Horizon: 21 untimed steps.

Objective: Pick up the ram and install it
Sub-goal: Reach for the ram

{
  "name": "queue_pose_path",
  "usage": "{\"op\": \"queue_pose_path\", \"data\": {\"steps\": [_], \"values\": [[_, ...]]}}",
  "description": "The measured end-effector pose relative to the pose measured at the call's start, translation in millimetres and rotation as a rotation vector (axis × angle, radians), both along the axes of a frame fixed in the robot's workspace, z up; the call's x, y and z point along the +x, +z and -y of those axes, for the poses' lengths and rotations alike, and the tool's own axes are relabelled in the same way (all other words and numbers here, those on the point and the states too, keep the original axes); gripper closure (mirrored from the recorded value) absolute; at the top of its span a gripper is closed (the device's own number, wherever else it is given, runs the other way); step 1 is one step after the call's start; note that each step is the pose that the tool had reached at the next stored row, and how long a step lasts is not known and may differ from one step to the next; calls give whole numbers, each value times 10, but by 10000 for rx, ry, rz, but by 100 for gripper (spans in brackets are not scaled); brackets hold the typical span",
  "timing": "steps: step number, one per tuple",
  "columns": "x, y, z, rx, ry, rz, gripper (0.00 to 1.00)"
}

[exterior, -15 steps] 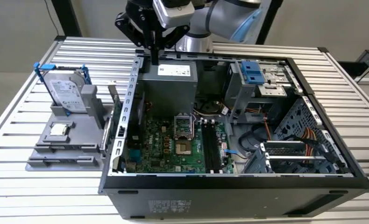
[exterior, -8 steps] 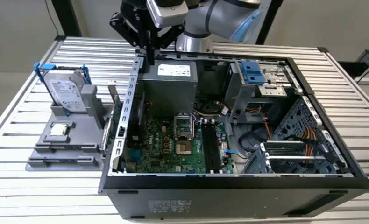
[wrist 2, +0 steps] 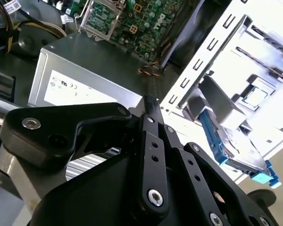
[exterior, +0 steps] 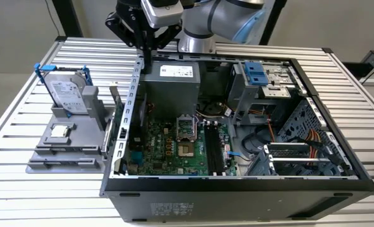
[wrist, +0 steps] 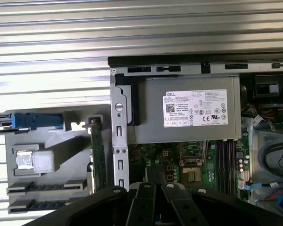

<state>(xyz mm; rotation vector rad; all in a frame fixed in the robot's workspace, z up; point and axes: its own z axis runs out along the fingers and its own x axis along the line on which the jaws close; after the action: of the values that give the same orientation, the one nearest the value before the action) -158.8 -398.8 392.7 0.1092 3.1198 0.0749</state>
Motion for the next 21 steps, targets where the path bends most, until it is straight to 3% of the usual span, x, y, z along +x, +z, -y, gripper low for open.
{"op": "queue_pose_path", "data": {"steps": [4, 21], "values": [[-50, 0, 0, 0, 17, -39, 100], [-271, -1, 0, 1, 57, -39, 100]]}}
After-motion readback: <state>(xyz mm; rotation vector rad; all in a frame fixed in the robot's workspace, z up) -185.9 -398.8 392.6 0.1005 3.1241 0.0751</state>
